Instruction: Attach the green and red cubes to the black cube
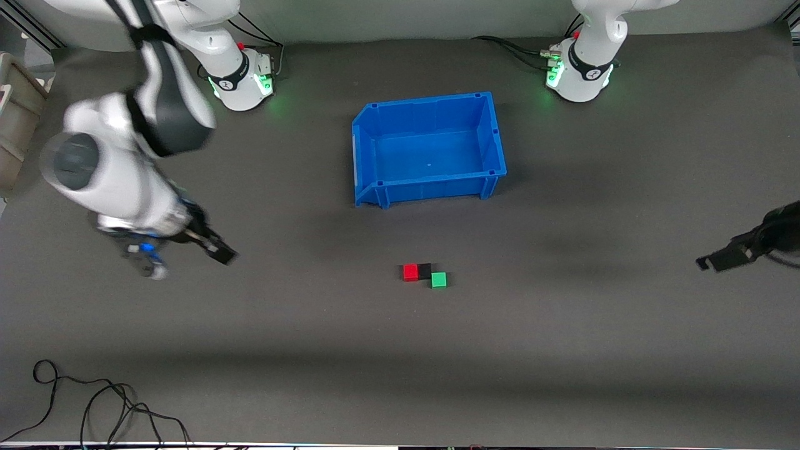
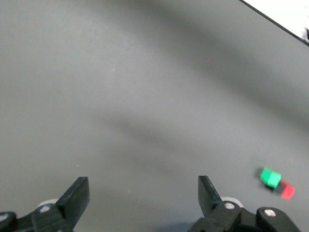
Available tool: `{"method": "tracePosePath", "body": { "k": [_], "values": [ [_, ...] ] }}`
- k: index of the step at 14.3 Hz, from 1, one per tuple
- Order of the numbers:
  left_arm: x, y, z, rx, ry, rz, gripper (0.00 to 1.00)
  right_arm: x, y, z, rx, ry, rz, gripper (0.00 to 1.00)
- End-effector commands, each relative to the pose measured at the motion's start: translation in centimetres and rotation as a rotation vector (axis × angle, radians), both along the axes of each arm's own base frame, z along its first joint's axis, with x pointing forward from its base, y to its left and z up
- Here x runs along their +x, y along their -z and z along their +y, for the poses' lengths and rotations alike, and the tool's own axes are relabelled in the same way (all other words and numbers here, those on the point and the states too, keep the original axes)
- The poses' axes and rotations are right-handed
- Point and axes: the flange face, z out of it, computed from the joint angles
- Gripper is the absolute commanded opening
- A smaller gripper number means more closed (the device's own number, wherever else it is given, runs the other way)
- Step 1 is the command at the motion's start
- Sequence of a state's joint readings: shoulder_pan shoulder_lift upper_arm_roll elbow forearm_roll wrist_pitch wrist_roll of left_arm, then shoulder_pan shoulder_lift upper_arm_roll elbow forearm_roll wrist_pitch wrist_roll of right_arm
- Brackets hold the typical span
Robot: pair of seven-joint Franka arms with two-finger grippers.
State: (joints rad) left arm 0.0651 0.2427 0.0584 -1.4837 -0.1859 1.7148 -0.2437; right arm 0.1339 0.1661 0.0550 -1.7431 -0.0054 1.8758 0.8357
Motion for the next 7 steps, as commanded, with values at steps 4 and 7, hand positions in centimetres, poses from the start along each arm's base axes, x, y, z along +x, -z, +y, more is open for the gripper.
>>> {"method": "tracePosePath", "body": {
  "k": [4, 7],
  "values": [
    [-5.1, -7.0, -5.0, 0.126, 0.295, -0.046, 1.0, -3.5, -8.0, -8.3, 0.001, -0.407, -0.006, 1.0],
    [-6.4, -8.6, -7.6, 0.149, 0.362, -0.061, 1.0, -3.6, -11.7, -9.6, -0.001, -0.503, -0.017, 1.0]
  ]
}}
